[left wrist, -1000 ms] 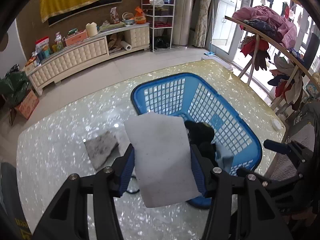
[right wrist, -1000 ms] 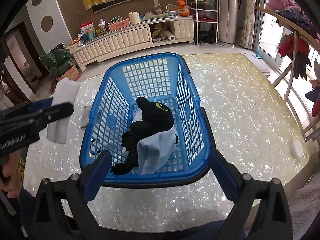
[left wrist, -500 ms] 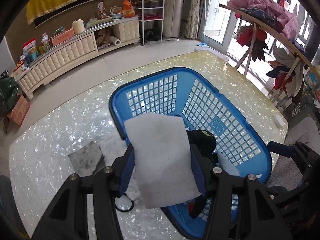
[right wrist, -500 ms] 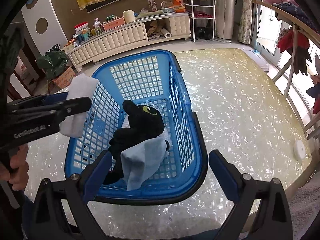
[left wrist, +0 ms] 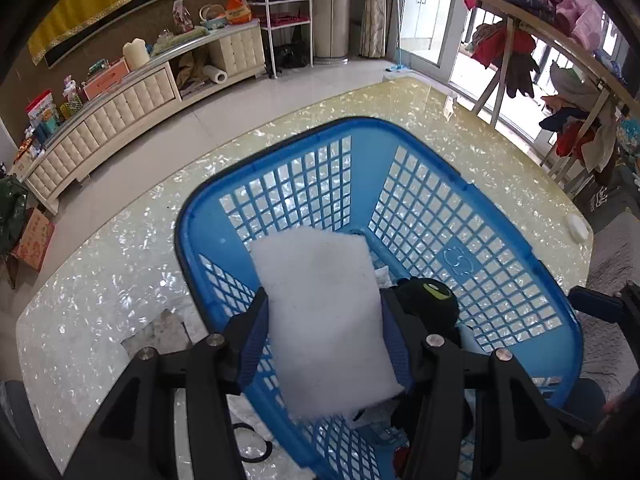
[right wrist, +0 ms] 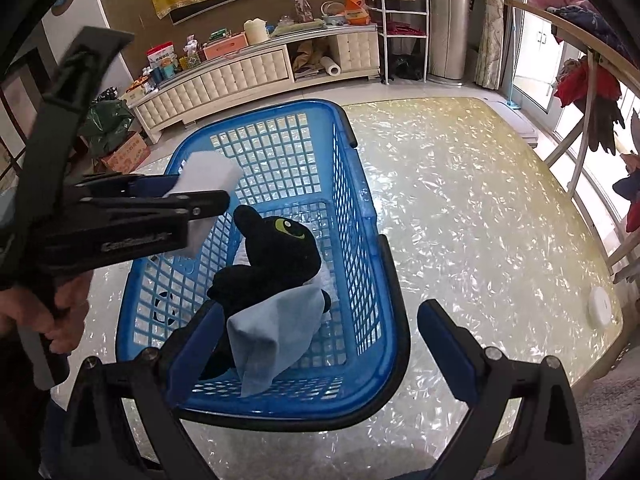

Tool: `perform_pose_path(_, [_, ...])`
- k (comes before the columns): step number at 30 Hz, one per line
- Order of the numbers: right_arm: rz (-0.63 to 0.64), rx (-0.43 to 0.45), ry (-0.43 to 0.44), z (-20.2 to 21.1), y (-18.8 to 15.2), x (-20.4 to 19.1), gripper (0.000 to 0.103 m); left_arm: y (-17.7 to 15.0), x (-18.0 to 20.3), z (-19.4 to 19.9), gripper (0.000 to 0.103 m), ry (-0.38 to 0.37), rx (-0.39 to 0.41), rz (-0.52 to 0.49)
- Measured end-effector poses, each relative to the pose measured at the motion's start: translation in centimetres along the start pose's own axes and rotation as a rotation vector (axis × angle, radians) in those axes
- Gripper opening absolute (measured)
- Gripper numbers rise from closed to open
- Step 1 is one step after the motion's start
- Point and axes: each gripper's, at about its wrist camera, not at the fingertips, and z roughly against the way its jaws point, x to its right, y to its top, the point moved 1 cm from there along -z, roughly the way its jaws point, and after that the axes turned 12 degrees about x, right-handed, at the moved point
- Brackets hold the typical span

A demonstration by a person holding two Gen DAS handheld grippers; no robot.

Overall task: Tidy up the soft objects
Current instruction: 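Carry the white sponge block with the left tool into the basket and release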

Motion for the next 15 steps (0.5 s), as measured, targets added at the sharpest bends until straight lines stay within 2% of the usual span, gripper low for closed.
perform_pose_path(15, [-0.012,-0.014,-0.002,-0.7,-0.1,0.4,0.097,0.9,0.1,-2.7,0.051,0.010,-0.009,-0.082])
